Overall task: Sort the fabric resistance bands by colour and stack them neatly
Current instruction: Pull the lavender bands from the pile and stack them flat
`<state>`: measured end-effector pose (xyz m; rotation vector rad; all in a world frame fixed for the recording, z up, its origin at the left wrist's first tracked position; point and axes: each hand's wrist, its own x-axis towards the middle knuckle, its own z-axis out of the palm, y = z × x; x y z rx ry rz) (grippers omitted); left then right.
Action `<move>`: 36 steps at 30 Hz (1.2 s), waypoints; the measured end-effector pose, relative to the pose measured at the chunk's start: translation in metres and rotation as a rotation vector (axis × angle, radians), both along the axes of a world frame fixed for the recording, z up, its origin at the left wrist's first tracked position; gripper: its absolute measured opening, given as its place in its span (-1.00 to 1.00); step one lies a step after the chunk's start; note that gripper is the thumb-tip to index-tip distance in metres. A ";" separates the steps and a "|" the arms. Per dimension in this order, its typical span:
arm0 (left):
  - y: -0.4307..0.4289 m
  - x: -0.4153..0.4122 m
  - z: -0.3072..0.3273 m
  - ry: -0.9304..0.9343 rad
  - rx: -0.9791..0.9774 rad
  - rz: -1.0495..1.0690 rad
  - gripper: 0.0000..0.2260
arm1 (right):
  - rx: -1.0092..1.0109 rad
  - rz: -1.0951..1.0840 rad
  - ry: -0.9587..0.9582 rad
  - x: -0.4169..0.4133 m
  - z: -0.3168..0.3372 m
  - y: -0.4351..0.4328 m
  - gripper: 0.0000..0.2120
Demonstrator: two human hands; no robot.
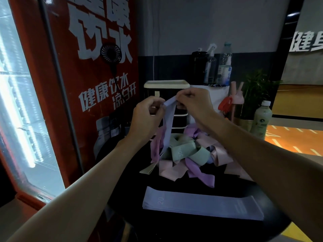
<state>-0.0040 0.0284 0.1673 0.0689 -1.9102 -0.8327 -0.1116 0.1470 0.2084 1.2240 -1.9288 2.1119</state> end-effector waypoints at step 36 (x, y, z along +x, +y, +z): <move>0.036 -0.018 0.000 -0.198 0.248 -0.181 -0.89 | -0.011 0.117 -0.312 -0.016 -0.018 0.050 -0.78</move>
